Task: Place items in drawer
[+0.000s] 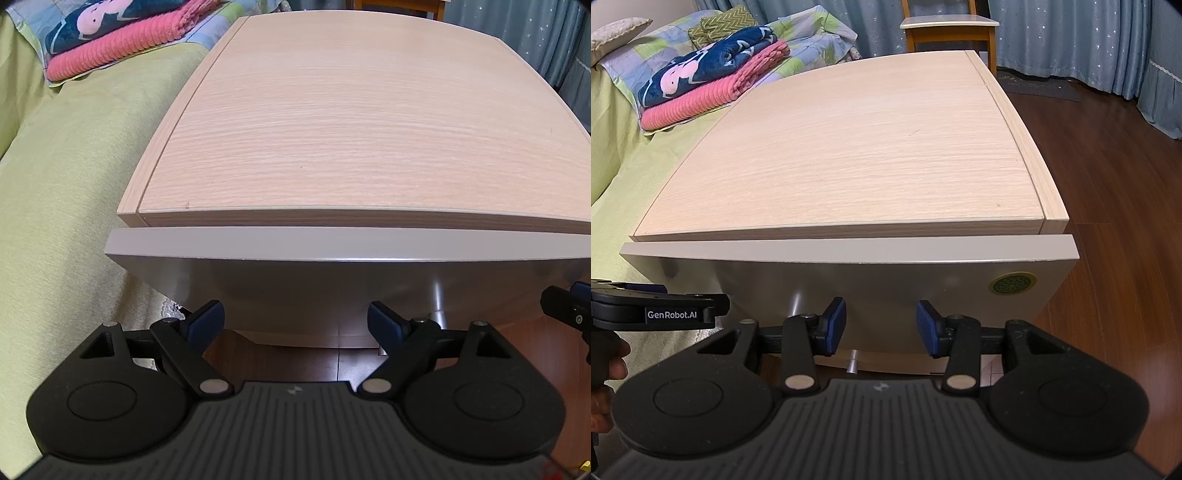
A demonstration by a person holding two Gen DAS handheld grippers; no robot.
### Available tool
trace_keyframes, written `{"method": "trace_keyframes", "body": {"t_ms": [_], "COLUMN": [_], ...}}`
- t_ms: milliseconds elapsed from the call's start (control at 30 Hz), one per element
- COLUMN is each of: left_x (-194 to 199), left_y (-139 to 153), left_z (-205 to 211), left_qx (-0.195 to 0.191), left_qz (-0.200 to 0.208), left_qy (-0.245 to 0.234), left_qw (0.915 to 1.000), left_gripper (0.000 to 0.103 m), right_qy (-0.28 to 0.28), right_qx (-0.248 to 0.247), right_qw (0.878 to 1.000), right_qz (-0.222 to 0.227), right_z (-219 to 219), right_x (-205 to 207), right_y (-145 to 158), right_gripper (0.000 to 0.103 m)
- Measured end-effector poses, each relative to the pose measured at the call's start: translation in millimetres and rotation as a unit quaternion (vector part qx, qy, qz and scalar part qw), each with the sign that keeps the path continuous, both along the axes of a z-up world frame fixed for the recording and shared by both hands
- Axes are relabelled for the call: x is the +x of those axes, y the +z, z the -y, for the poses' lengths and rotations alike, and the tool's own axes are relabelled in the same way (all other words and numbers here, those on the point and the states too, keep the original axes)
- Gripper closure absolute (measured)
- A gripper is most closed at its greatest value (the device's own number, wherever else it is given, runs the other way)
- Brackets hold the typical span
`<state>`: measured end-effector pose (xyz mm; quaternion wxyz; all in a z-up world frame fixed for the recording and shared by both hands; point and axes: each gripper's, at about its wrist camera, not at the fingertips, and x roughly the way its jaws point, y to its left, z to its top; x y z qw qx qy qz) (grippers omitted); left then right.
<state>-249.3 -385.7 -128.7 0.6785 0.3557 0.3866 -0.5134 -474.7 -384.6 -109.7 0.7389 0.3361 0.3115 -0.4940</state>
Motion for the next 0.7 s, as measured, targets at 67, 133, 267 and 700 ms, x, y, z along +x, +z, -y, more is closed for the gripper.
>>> {"method": "trace_keyframes", "body": {"t_ms": [67, 133, 267, 700], "left_x": [-2.0, -4.2, -9.5, -30.7], "left_y": [1.6, 4.1, 10.7, 43.5], "left_z": [-2.4, -6.7, -17.8, -70.7], "left_qx": [-0.001, -0.003, -0.007, -0.039], "left_qz": [-0.002, -0.004, -0.008, -0.014], "left_qy": [-0.002, -0.003, -0.003, -0.003], "left_qw": [1.0000, 1.0000, 0.9999, 0.9992], "left_gripper": [0.017, 0.017, 0.017, 0.015], "right_qy": [0.005, 0.005, 0.000, -0.018], "right_qx": [-0.002, -0.008, -0.010, -0.009], "right_qw": [1.000, 1.000, 1.000, 1.000], "right_qz": [-0.004, -0.012, -0.015, -0.009], "right_z": [-0.5, -2.6, -9.5, -44.2], "right_x": [0.3, 0.1, -5.6, -24.5], "right_y": [-0.5, -0.4, 2.1, 25.2], "right_gripper": [0.065, 0.065, 0.059, 0.014]}}
